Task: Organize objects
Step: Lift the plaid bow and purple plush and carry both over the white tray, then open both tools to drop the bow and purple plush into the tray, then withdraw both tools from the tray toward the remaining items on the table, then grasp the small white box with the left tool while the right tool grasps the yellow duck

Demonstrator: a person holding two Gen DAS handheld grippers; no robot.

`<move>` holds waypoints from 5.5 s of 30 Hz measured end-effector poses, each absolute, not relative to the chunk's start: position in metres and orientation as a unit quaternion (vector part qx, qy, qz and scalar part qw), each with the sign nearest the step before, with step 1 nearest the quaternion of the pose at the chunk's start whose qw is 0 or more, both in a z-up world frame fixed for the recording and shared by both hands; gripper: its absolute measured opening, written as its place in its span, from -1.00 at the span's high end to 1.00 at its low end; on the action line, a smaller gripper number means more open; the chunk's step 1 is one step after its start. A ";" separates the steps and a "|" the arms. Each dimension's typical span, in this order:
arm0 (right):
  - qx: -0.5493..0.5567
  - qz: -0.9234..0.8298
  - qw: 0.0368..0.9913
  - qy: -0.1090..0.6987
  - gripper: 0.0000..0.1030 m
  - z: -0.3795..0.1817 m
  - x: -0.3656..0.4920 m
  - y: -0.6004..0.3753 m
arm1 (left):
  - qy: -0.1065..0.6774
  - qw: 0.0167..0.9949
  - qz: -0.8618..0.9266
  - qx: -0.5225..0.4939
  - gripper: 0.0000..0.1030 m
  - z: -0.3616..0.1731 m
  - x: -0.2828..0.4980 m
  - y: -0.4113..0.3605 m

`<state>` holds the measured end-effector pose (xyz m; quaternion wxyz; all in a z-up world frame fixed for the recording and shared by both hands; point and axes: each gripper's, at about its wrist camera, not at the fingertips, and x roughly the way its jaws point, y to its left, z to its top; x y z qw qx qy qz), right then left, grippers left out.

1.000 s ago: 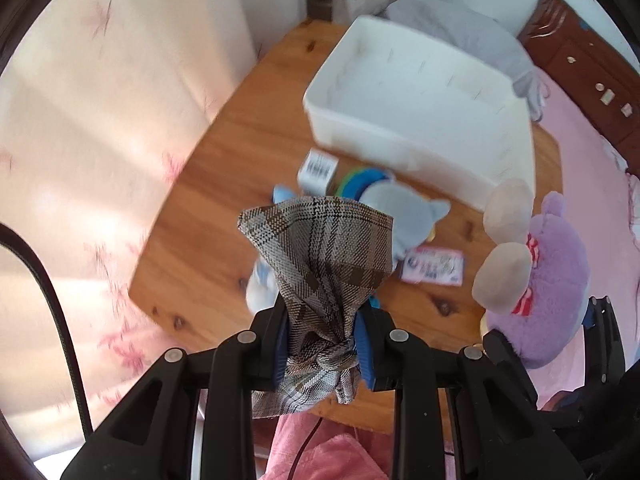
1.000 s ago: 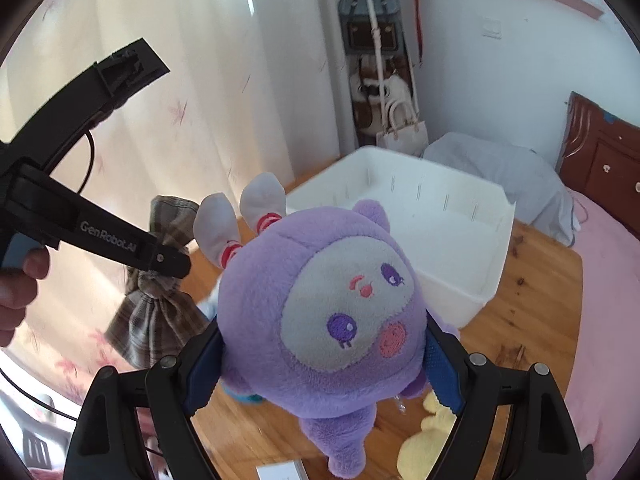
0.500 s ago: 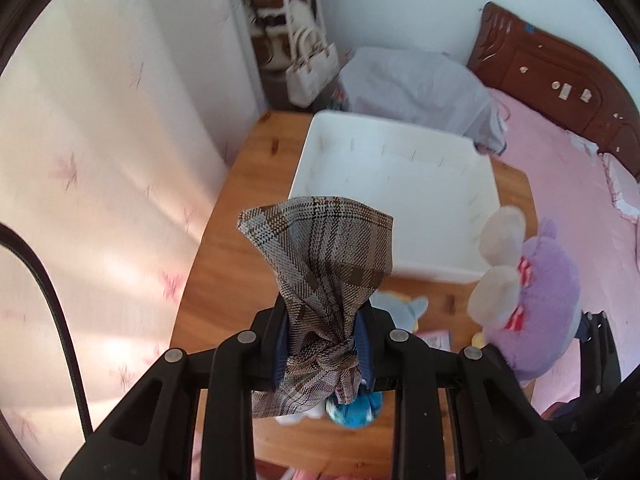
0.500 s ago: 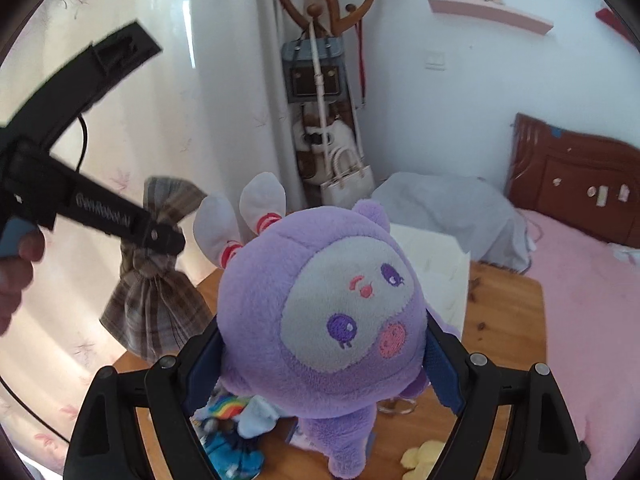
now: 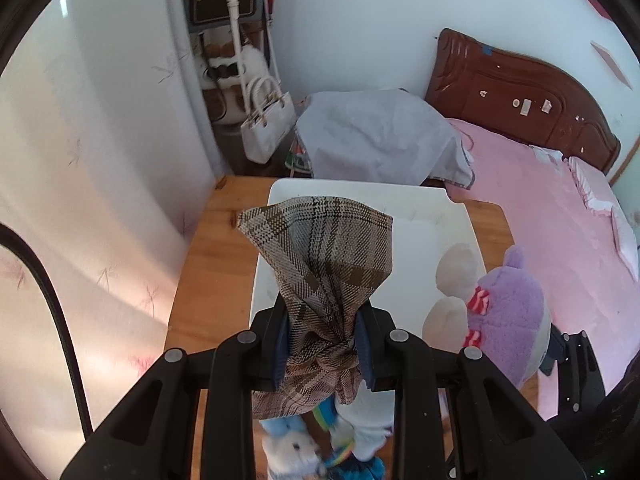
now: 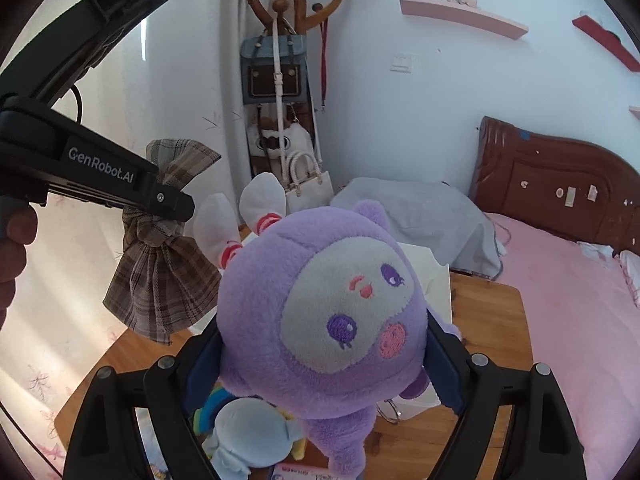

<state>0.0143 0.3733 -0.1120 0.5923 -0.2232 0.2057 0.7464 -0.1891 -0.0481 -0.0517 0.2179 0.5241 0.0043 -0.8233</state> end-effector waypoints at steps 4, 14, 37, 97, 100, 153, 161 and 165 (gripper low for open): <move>-0.223 0.731 0.607 0.217 -0.70 -0.122 0.012 0.388 | 0.010 0.208 -0.821 0.531 0.41 -0.067 -0.205 -0.061; -0.230 0.693 0.640 0.240 -0.71 -0.154 0.013 0.419 | 0.036 0.205 -0.818 0.536 0.41 -0.102 -0.235 -0.084; -0.233 0.653 0.665 0.276 -0.77 -0.171 0.015 0.439 | 0.060 0.239 -0.800 0.547 0.19 -0.127 -0.249 -0.088; -0.214 0.680 0.652 0.259 -0.77 -0.109 0.057 0.290 | 0.005 0.341 -0.807 0.483 -0.37 -0.078 -0.157 0.051; -0.226 0.682 0.644 0.263 -0.77 -0.116 0.058 0.281 | 0.006 0.342 -0.799 0.495 -0.37 -0.086 -0.149 0.058; -0.251 0.533 0.599 0.543 -0.77 -0.238 0.150 0.271 | 0.093 0.227 -0.652 0.717 -0.44 -0.253 -0.104 0.143; -0.230 0.509 0.577 0.596 -0.77 -0.255 0.161 0.277 | 0.125 0.231 -0.628 0.732 -0.44 -0.271 -0.103 0.143; -0.225 0.506 0.567 0.609 -0.77 -0.258 0.161 0.281 | 0.139 0.237 -0.611 0.742 -0.44 -0.281 -0.102 0.140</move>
